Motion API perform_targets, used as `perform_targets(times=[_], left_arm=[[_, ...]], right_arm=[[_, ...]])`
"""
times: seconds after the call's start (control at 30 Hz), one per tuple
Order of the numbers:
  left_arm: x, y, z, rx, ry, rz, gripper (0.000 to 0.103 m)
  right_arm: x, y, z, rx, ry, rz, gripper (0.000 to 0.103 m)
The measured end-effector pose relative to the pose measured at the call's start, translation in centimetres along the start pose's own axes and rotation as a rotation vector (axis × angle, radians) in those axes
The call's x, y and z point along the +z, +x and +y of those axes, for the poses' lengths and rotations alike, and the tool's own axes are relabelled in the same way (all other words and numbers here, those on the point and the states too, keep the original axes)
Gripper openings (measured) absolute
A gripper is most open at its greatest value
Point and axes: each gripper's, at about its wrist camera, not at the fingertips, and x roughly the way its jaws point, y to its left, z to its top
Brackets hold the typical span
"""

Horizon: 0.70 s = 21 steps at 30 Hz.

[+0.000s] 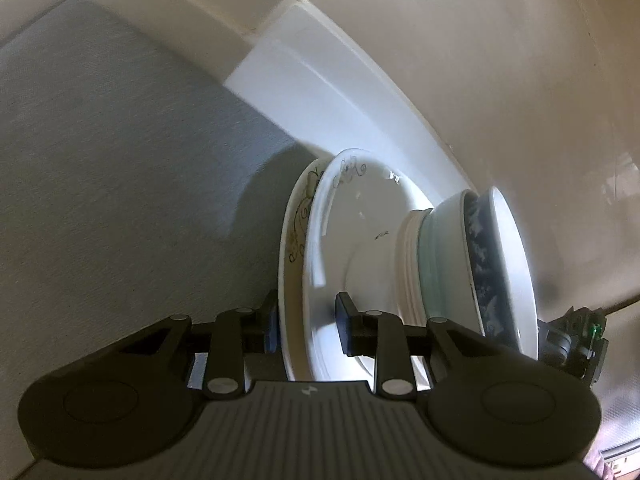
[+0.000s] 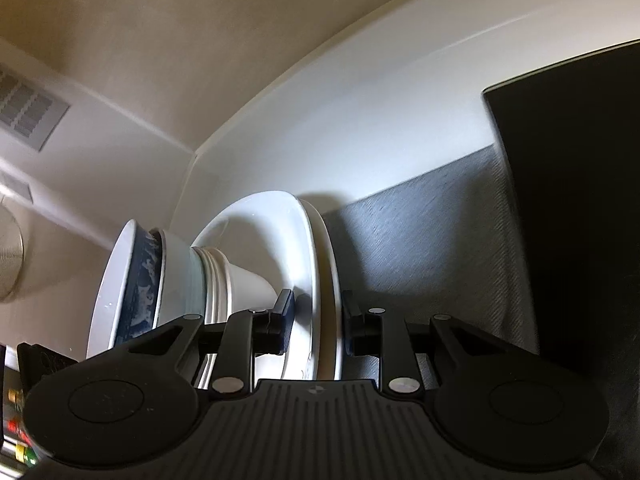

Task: Organize plates and bowls

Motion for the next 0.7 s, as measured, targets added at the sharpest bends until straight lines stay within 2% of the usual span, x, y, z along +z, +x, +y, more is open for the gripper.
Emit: perform_targets(times=[0.47, 0.7], left_arm=[[-2.9, -6.1, 4.9, 0.047, -0.058, 0.019, 0.031], [-3.6, -10.0, 6.3, 0.125, -0.035, 0.003, 0.035]], right_arm=[[-6.0, 1.5, 5.0, 0.002, 0.022, 0.096, 0.027], [-8.7, 3.5, 8.6, 0.008, -0.006, 0.119, 0.027]])
